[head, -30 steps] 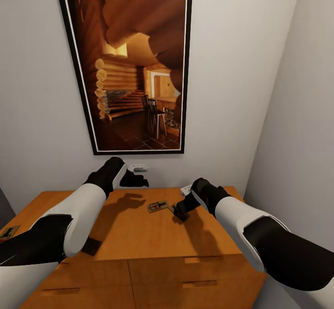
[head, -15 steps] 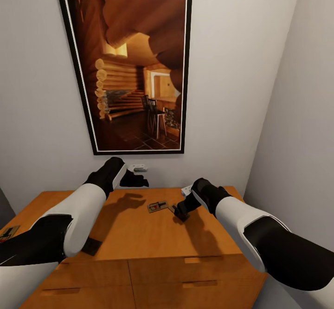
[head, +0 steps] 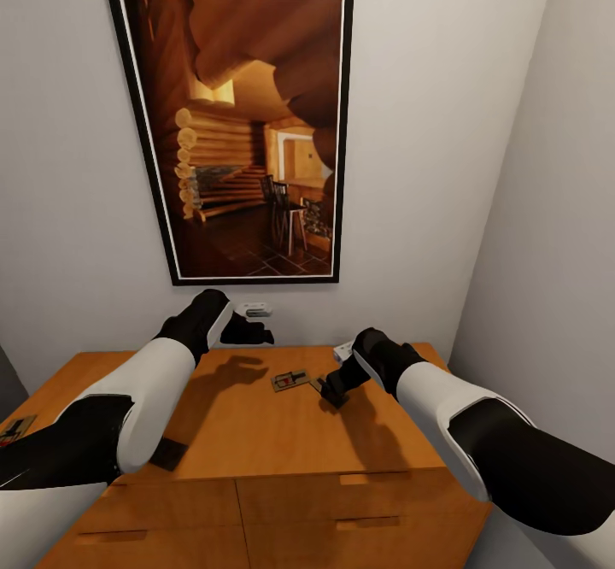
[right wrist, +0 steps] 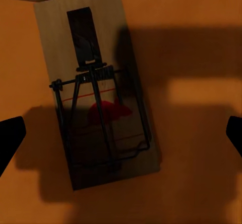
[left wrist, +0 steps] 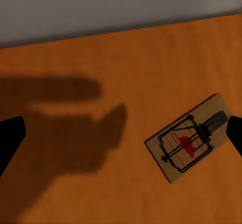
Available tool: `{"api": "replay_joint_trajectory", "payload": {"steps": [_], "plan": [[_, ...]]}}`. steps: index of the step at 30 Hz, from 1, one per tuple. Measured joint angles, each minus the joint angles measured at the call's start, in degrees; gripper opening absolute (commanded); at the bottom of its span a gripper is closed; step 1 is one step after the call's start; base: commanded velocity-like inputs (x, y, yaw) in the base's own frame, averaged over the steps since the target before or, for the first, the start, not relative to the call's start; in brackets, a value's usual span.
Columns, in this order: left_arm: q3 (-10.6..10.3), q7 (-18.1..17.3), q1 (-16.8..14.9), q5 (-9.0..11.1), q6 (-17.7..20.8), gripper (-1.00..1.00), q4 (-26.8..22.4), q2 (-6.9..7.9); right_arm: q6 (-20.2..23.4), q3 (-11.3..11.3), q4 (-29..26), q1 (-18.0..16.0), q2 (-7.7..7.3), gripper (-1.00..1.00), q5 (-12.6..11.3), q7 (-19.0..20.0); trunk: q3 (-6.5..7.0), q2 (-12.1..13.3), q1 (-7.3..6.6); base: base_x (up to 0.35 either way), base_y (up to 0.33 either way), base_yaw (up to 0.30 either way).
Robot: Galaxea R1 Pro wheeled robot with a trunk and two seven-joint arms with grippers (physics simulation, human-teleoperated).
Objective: Take the four mousetraps from the cabinet in the bathroom and place them on the bathroom floor. Make sure all four end up on the same floor surface, and ensure that at least two of them are either under or directly next to the same bathroom sink.
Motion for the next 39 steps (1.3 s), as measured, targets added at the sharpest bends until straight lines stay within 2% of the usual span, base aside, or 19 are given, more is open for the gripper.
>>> {"api": "replay_joint_trajectory", "payload": {"steps": [39], "plan": [[-0.01,0.00,0.00,0.06,-0.05,1.00,0.04,-0.06,-0.75,-0.01,0.00,0.01,0.13,1.00,-0.16,-0.10,0.00,0.00,0.00,0.000,0.000,0.000]]}}
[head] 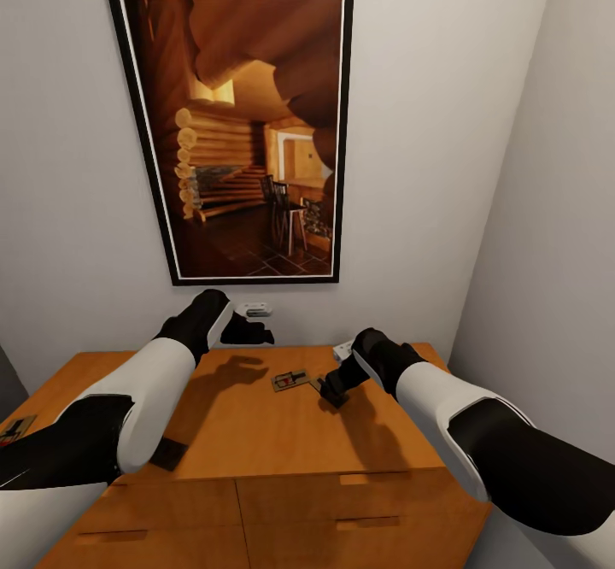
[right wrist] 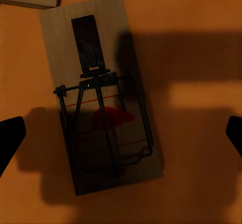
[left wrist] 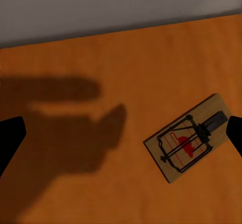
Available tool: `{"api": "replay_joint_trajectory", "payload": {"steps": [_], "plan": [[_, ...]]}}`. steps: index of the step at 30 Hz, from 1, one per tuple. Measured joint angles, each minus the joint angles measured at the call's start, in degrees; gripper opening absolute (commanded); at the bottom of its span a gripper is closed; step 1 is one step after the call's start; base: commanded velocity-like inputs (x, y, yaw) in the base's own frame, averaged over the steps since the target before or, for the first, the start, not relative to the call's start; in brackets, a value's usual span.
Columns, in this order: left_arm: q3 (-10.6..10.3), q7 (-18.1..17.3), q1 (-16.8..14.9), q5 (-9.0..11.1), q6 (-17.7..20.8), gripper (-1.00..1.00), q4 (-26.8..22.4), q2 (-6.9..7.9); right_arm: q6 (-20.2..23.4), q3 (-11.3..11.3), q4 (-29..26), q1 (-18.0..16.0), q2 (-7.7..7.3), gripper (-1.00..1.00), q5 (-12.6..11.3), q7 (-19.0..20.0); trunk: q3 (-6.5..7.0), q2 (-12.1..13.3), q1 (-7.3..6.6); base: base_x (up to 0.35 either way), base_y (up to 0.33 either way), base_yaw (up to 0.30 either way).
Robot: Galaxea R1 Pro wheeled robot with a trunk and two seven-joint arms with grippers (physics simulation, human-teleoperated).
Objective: Take the four mousetraps from the cabinet in the bathroom and place them on the bathroom floor. Make sure all four end up on the same floor surface, and ensure that at least two of them are either under or directly next to the same bathroom sink.
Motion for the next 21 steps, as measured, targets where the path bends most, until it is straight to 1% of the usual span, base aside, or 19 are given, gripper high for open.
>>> {"api": "replay_joint_trajectory", "payload": {"steps": [12,21], "plan": [[-0.01,0.00,0.00,0.01,-0.02,1.00,0.00,0.00,-0.17,-0.01,0.20,0.01,0.03,1.00,-0.14,-0.04,0.00,0.00,0.00,0.000,0.000,0.000],[-0.01,0.00,0.00,0.02,-0.03,1.00,0.00,0.00,-0.57,-0.01,1.65,0.01,0.08,1.00,-0.15,-0.05,0.00,0.00,0.00,0.000,0.000,0.000]]}}
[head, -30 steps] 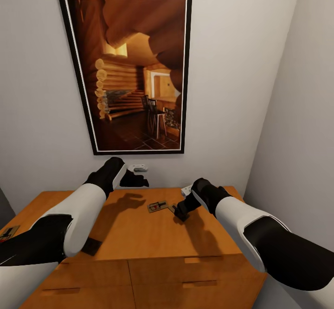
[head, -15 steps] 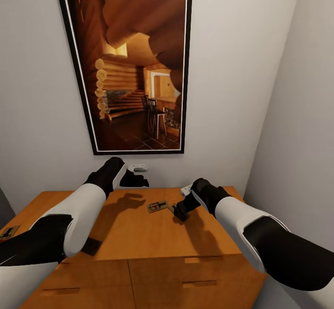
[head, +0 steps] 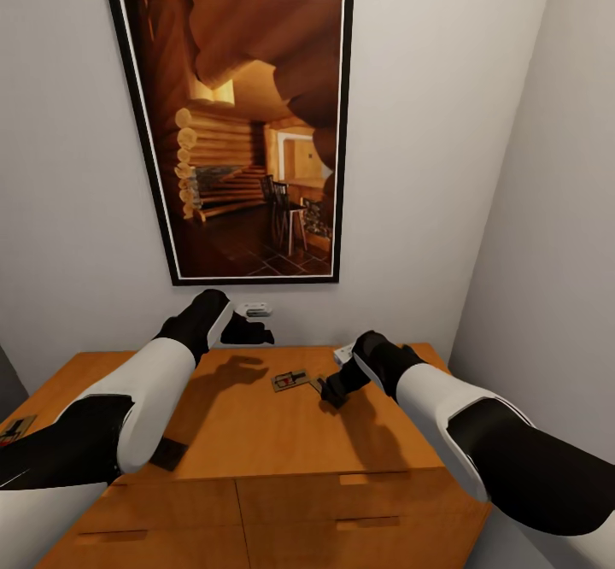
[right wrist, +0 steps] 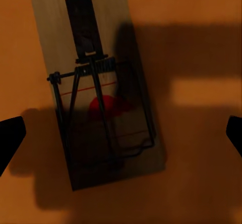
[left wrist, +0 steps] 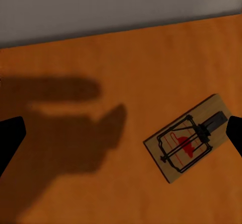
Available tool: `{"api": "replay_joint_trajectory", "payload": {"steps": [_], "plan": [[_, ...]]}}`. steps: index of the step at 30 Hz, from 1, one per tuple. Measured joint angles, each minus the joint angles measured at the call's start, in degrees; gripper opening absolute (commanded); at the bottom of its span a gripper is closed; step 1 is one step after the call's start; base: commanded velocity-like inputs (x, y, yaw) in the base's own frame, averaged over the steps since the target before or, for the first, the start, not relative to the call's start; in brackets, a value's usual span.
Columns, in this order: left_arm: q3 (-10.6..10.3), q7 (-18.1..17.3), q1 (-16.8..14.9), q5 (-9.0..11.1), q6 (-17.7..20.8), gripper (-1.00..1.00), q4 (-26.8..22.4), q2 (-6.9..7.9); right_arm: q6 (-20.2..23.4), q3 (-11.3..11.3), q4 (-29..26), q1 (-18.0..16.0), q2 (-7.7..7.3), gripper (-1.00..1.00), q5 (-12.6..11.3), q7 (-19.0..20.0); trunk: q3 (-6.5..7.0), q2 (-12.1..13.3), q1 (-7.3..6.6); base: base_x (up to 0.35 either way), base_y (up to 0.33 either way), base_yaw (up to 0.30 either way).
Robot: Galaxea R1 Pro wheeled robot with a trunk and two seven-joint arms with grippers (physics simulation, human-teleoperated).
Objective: Take the four mousetraps from the cabinet in the bathroom and place them on the bathroom floor. Make sure all four end up on the same floor surface, and ensure that at least two of them are either under or directly next to the same bathroom sink.
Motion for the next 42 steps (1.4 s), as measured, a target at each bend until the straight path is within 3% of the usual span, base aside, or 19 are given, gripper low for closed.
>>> {"api": "replay_joint_trajectory", "payload": {"steps": [12,32,42], "plan": [[0.00,0.00,0.00,0.00,0.01,1.00,0.00,0.00,-2.84,0.01,2.32,0.00,0.02,1.00,0.00,0.01,0.00,0.00,0.00,0.000,0.000,0.000],[0.03,0.00,0.01,0.00,-0.02,1.00,0.01,0.00,-3.16,0.09,2.61,-0.05,0.08,1.00,0.02,-0.04,0.02,-0.02,-0.01,0.000,0.000,0.000],[0.02,0.01,0.00,-0.01,-0.01,1.00,0.01,-0.01,-3.07,-0.93,2.87,-0.04,0.08,1.00,-0.72,-2.95,0.02,-0.01,-0.01,0.000,0.000,0.000]]}}
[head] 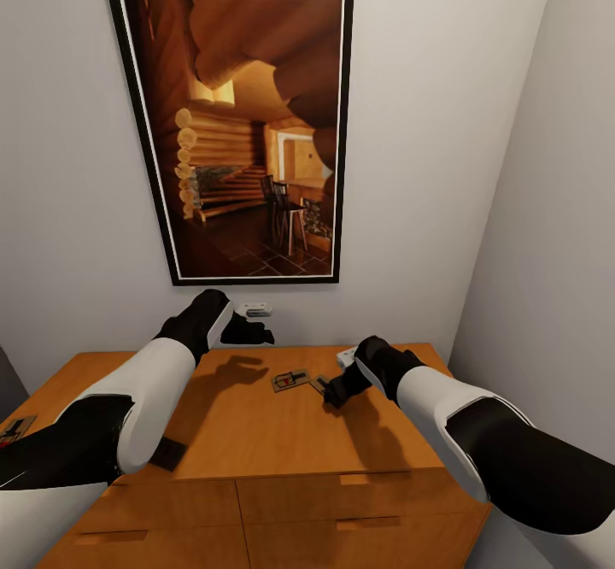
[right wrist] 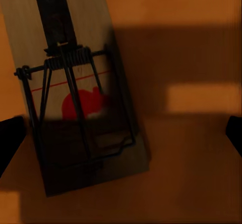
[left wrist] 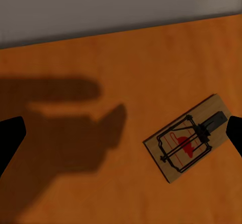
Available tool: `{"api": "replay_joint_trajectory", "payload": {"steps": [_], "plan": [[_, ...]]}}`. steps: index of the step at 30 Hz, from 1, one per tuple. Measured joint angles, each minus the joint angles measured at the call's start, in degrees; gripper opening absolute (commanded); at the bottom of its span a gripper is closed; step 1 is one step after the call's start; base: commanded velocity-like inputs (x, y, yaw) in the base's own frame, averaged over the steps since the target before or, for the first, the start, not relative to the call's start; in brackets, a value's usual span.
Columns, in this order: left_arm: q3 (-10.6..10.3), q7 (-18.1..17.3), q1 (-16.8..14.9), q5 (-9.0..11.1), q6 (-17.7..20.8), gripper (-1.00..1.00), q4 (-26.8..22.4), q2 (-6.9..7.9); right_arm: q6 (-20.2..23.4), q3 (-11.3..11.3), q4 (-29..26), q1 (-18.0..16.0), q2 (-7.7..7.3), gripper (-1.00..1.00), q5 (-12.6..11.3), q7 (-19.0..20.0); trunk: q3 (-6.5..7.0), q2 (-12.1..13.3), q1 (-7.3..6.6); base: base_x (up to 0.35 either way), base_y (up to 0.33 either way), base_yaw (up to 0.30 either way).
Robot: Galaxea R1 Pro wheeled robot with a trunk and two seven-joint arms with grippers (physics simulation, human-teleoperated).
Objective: Take the four mousetraps from the cabinet in the bathroom and place them on the bathroom floor. Make sure all four end up on the same floor surface, and ensure that at least two of them are either under or directly next to the same bathroom sink.
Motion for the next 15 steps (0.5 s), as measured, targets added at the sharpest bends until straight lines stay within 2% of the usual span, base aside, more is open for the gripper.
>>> {"api": "replay_joint_trajectory", "payload": {"steps": [9,15], "plan": [[0.03,-0.01,0.00,0.01,-0.01,1.00,0.00,0.00,-0.77,-1.14,0.39,0.01,0.00,1.00,-0.80,-1.91,0.00,-0.01,0.00,0.000,0.000,0.000],[0.04,-0.01,0.00,0.02,-0.01,1.00,0.00,0.00,-1.13,-0.54,0.25,0.02,0.00,1.00,-0.47,-2.11,0.00,-0.01,0.00,0.000,0.000,0.000]]}}
